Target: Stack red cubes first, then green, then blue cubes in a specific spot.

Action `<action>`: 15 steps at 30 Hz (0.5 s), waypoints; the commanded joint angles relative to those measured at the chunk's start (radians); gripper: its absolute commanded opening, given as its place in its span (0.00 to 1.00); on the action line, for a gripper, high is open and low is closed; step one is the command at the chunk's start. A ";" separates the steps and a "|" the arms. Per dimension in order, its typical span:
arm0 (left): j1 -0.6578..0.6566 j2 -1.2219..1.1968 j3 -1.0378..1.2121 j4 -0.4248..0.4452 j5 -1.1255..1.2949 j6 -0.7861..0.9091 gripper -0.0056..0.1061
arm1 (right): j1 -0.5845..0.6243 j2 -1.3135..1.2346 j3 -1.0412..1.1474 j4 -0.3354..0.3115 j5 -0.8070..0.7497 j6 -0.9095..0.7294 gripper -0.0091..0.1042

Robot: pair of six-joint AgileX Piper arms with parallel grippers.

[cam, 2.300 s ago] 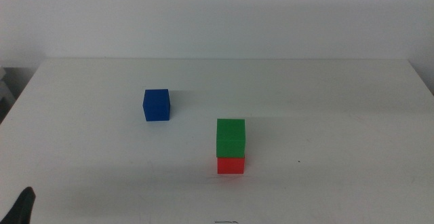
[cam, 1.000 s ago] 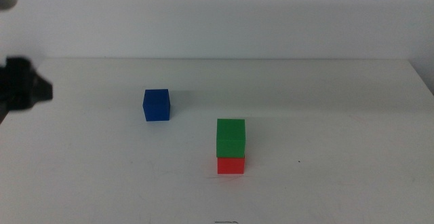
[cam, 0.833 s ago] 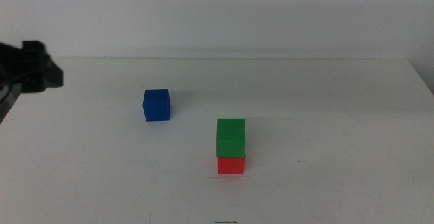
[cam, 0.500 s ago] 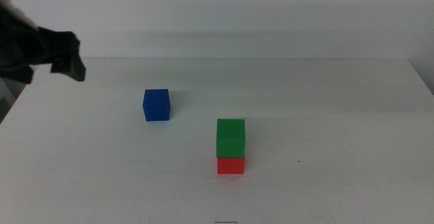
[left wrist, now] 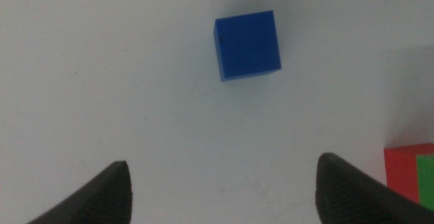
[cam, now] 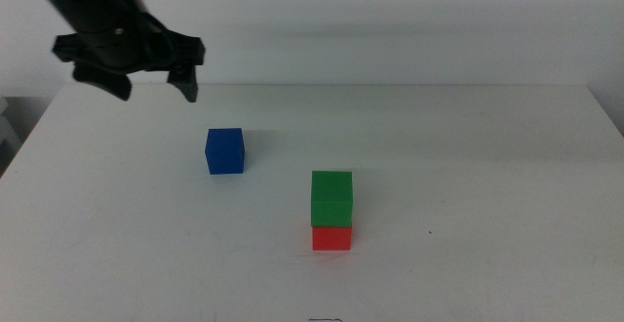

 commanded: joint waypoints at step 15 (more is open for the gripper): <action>-0.028 0.158 -0.226 0.007 0.017 -0.050 0.86 | -0.007 0.003 -0.018 -0.004 -0.044 -0.005 0.91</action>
